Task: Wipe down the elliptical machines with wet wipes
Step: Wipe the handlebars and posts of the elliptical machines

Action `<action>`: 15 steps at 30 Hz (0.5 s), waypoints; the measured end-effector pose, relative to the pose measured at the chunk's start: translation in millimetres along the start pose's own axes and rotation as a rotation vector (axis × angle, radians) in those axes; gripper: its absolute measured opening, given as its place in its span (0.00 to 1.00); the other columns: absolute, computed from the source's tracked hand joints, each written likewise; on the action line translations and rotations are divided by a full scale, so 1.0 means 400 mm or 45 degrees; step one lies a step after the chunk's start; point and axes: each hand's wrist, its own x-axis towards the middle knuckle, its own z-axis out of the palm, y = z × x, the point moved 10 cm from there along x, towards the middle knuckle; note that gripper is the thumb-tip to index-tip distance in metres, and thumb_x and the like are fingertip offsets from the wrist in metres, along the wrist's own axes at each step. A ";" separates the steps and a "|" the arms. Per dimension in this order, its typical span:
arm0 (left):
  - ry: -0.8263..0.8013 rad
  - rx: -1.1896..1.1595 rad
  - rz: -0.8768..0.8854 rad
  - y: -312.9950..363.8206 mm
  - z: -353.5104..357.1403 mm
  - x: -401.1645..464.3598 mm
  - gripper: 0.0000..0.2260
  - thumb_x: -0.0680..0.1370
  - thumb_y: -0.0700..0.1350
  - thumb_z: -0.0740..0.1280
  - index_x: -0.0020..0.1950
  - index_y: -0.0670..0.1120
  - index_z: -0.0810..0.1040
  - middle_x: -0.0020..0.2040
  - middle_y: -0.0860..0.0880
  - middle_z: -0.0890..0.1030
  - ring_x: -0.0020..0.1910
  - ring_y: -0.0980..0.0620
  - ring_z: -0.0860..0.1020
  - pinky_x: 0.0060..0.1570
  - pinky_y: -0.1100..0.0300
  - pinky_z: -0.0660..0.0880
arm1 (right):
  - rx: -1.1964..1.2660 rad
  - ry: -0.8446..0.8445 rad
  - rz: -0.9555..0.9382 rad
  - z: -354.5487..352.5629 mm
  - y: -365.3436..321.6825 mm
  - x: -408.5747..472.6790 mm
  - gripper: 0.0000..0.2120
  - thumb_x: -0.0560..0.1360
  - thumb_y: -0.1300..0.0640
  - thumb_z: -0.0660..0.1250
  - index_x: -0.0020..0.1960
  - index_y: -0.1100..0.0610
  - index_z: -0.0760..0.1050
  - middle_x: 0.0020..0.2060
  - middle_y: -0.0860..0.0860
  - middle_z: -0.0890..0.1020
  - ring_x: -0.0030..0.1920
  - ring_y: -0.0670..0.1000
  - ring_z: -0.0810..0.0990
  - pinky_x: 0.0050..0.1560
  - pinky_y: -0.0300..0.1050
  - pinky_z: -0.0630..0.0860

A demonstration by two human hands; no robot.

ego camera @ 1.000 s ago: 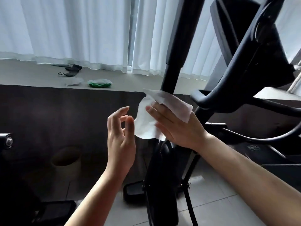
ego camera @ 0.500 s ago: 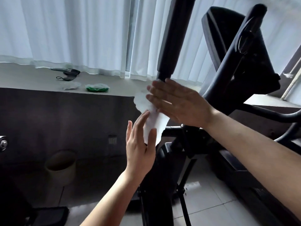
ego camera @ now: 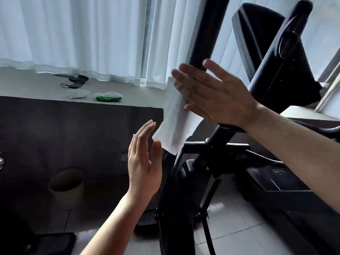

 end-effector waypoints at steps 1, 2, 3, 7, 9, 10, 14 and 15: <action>0.005 -0.004 0.002 -0.004 0.002 0.002 0.16 0.82 0.50 0.56 0.70 0.51 0.68 0.68 0.58 0.71 0.69 0.58 0.70 0.67 0.44 0.69 | 0.016 0.022 0.029 -0.009 -0.003 0.008 0.21 0.84 0.51 0.57 0.71 0.64 0.71 0.72 0.57 0.70 0.73 0.54 0.68 0.75 0.53 0.57; 0.007 -0.002 -0.003 -0.012 0.002 0.002 0.16 0.83 0.51 0.56 0.70 0.51 0.68 0.68 0.58 0.72 0.69 0.58 0.70 0.68 0.48 0.69 | 0.069 0.039 0.058 -0.013 -0.024 0.015 0.20 0.84 0.53 0.57 0.71 0.64 0.70 0.72 0.56 0.70 0.73 0.53 0.68 0.75 0.51 0.57; 0.006 0.004 -0.017 -0.024 0.002 -0.002 0.17 0.83 0.52 0.56 0.71 0.51 0.69 0.69 0.58 0.71 0.69 0.59 0.70 0.68 0.53 0.68 | 0.149 0.040 0.082 -0.010 -0.061 0.017 0.19 0.84 0.56 0.58 0.71 0.65 0.69 0.72 0.56 0.70 0.73 0.53 0.69 0.75 0.50 0.58; 0.000 -0.019 -0.220 -0.101 -0.007 -0.044 0.20 0.82 0.55 0.55 0.72 0.51 0.67 0.70 0.56 0.71 0.70 0.60 0.70 0.68 0.59 0.67 | 0.253 -0.052 -0.052 0.033 -0.257 -0.021 0.15 0.83 0.59 0.58 0.60 0.64 0.80 0.61 0.58 0.80 0.62 0.57 0.79 0.71 0.53 0.66; -0.003 -0.002 -0.296 -0.132 -0.015 -0.065 0.20 0.82 0.56 0.54 0.71 0.52 0.67 0.70 0.56 0.71 0.69 0.61 0.70 0.68 0.58 0.67 | 0.196 -0.140 -0.154 0.057 -0.323 -0.069 0.15 0.83 0.57 0.58 0.62 0.61 0.78 0.60 0.55 0.81 0.63 0.56 0.78 0.72 0.53 0.64; -0.005 0.007 -0.312 -0.141 -0.018 -0.072 0.20 0.82 0.56 0.53 0.71 0.53 0.67 0.70 0.56 0.71 0.68 0.62 0.69 0.68 0.59 0.67 | 0.172 -0.176 -0.195 0.064 -0.347 -0.090 0.15 0.82 0.57 0.59 0.65 0.59 0.76 0.61 0.54 0.80 0.65 0.55 0.76 0.73 0.53 0.62; -0.039 0.009 -0.343 -0.149 -0.006 -0.079 0.23 0.82 0.59 0.53 0.73 0.50 0.66 0.71 0.55 0.71 0.69 0.60 0.69 0.67 0.67 0.65 | 0.195 -0.139 -0.314 0.061 -0.355 -0.104 0.15 0.82 0.57 0.59 0.67 0.58 0.76 0.63 0.53 0.79 0.68 0.54 0.74 0.74 0.50 0.62; -0.047 -0.003 -0.337 -0.145 0.000 -0.076 0.24 0.82 0.60 0.52 0.74 0.50 0.66 0.71 0.55 0.70 0.70 0.60 0.69 0.67 0.69 0.64 | 0.207 -0.099 -0.301 0.054 -0.322 -0.089 0.15 0.83 0.57 0.59 0.66 0.59 0.76 0.63 0.54 0.80 0.68 0.54 0.74 0.74 0.50 0.63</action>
